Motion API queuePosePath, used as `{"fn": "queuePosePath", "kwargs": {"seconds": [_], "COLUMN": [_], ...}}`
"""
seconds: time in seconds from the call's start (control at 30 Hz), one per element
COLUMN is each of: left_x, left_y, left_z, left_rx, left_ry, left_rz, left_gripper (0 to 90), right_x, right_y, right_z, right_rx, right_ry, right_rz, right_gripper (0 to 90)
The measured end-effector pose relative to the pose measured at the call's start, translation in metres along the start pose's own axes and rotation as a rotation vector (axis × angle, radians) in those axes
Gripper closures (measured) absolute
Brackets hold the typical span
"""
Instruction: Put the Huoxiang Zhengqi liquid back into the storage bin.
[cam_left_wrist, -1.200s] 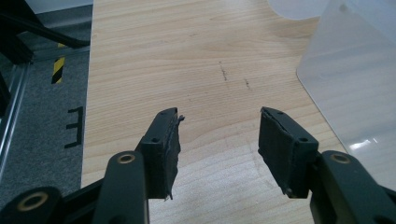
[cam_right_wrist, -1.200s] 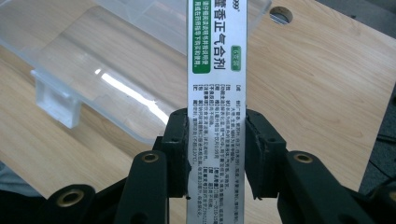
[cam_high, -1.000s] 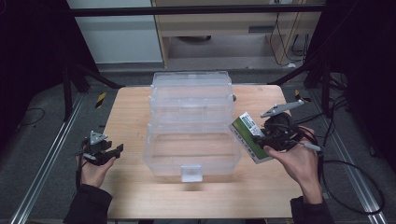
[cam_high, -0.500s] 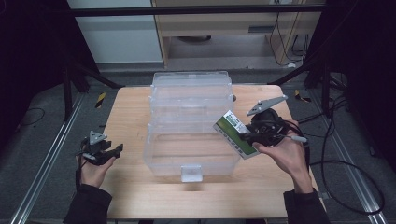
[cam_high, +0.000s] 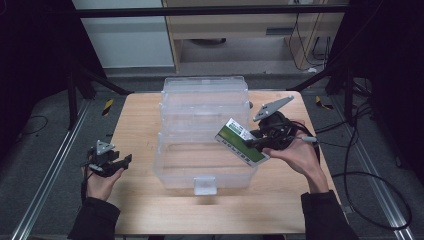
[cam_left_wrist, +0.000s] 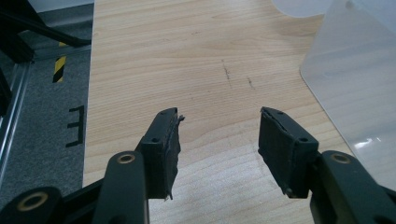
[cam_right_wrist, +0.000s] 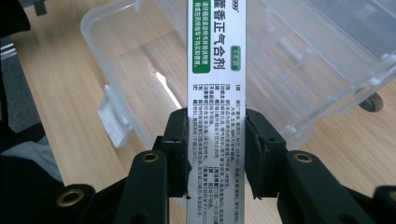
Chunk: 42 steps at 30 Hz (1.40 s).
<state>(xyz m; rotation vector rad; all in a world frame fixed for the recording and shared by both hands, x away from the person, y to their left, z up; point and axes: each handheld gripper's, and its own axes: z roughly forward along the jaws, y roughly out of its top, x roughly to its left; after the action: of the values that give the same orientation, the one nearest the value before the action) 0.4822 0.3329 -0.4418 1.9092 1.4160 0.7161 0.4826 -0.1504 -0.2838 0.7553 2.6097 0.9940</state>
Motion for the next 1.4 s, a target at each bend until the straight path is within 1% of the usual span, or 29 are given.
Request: {"fn": "queuePosePath", "kwargs": {"seconds": [0.1,0.27,0.43,0.5,0.57,0.7,0.83,1.0,1.03,1.13,1.2,1.3,1.33,1.4], "left_x": [0.0,-0.001,-0.001,-0.001,-0.001,0.0,0.0,0.001,0.001,0.001,0.001,0.001,0.001,0.001], "left_y": [0.0,0.0,-0.001,-0.001,-0.001,-0.001,-0.002,-0.002,-0.002,-0.002,-0.002,-0.002,-0.002,-0.002], "left_z": [0.001,0.001,0.002,0.003,0.003,0.003,0.003,0.004,0.004,0.004,0.004,0.004,0.004,0.004], "left_rx": [0.002,0.004,0.008,0.009,0.01,0.011,0.012,0.013,0.013,0.016,0.014,0.014,0.015,0.015], "left_ry": [-0.001,-0.003,-0.003,-0.003,-0.004,-0.004,-0.002,-0.003,-0.002,-0.002,-0.002,-0.003,-0.002,-0.002], "left_rz": [0.003,0.005,0.002,0.003,0.003,0.002,-0.001,0.0,0.0,0.0,0.001,0.001,0.001,0.001], "left_gripper": [47.5,47.5,47.5,47.5,47.5,47.5,47.5,47.5,47.5,47.6,47.6,47.6,47.5,47.5], "right_x": [-0.001,-0.004,-0.006,-0.007,-0.009,-0.012,-0.011,-0.012,-0.012,-0.011,-0.011,-0.012,-0.011,-0.011], "right_y": [0.003,0.007,0.008,0.008,0.009,0.009,0.009,0.008,0.008,0.008,0.008,0.008,0.008,0.008], "right_z": [0.004,0.01,0.015,0.019,0.022,0.029,0.036,0.044,0.045,0.05,0.053,0.056,0.057,0.059], "right_rx": [0.008,0.006,0.006,0.012,0.022,0.048,0.08,0.105,0.118,0.142,0.151,0.166,0.175,0.189], "right_ry": [0.02,0.058,0.096,0.114,0.132,0.157,0.182,0.195,0.197,0.201,0.205,0.212,0.211,0.21], "right_rz": [-0.022,-0.045,-0.093,-0.121,-0.138,-0.179,-0.227,-0.255,-0.26,-0.294,-0.306,-0.316,-0.311,-0.328], "right_gripper": [64.7,64.6,64.6,64.6,64.6,64.5,64.5,64.5,64.4,64.4,64.4,64.4,64.4,64.4]}}
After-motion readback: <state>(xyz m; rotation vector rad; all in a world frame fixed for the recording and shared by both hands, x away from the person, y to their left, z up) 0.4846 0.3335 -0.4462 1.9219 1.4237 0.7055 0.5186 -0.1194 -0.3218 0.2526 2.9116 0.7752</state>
